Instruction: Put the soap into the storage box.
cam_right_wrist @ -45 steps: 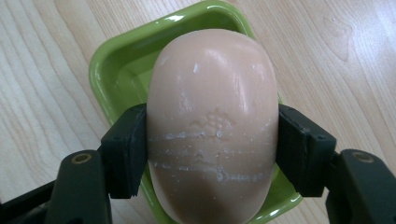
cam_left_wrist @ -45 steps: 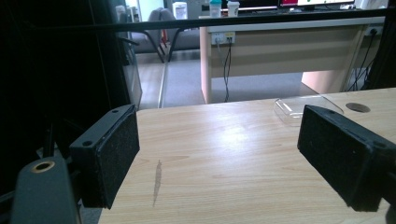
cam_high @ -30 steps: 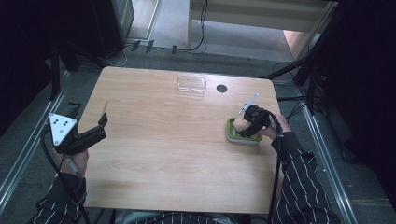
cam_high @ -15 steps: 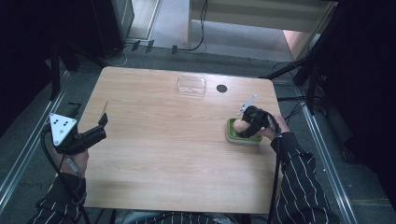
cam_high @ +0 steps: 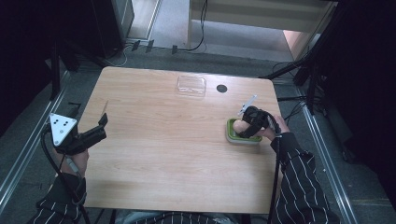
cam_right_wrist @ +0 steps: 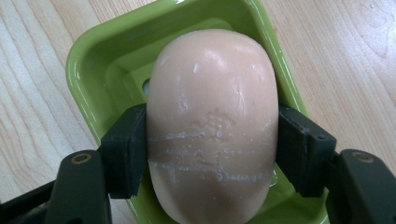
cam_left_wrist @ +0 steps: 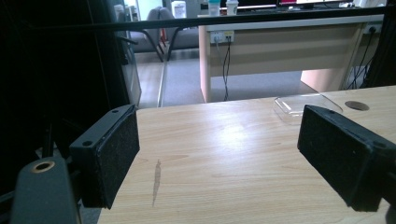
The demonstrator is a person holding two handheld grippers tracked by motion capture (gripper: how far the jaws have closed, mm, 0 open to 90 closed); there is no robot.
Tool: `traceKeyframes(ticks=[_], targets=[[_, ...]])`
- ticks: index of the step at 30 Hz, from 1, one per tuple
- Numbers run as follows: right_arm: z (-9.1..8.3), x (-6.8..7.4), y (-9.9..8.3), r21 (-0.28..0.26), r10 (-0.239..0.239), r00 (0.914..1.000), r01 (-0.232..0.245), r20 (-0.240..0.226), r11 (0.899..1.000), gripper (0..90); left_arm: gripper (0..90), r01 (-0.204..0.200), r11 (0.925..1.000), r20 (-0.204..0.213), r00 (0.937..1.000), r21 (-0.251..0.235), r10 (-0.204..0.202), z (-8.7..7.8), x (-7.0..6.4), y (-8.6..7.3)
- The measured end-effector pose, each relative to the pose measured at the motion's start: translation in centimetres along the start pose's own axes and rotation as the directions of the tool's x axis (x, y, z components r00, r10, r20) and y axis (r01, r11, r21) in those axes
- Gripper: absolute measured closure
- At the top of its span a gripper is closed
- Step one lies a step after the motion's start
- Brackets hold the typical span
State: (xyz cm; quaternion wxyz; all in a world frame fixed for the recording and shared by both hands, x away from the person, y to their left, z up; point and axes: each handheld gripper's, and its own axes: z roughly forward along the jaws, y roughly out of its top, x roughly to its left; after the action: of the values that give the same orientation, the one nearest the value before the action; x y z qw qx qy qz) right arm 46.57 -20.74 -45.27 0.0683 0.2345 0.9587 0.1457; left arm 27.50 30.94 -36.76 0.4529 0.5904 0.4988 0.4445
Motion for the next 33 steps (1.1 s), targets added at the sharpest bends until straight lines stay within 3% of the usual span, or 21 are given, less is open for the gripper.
traceKeyframes(ticks=[12,19,21,27,33], targets=[[0.14,-0.32,-0.11,0.005,0.018,0.9993,-0.018,-0.033,1.0,33.7,13.5,-0.001,1.0,0.004,1.0,0.003,0.001,0.03,-0.04,-0.02],[0.18,-0.39,-0.06,0.015,0.039,0.9989,-0.038,-0.027,0.999,33.7,13.5,-0.002,1.0,0.004,1.0,0.003,0.002,0.02,-0.05,-0.01],[0.21,-0.47,0.07,0.026,0.072,0.9972,-0.072,-0.019,0.997,33.7,13.5,-0.002,1.0,0.004,1.0,0.003,0.002,0.01,-0.04,-0.01],[0.22,-0.6,0.18,0.037,0.107,0.9943,-0.107,0.0,0.994,33.4,13.5,-0.002,1.0,0.006,1.0,0.003,0.002,0.01,-0.01,-0.01],[0.2,-0.6,0.19,0.038,0.094,0.9956,-0.094,0.002,0.995,32.9,13.5,-0.002,1.0,0.007,1.0,0.003,0.002,0.03,-0.05,-0.01]])
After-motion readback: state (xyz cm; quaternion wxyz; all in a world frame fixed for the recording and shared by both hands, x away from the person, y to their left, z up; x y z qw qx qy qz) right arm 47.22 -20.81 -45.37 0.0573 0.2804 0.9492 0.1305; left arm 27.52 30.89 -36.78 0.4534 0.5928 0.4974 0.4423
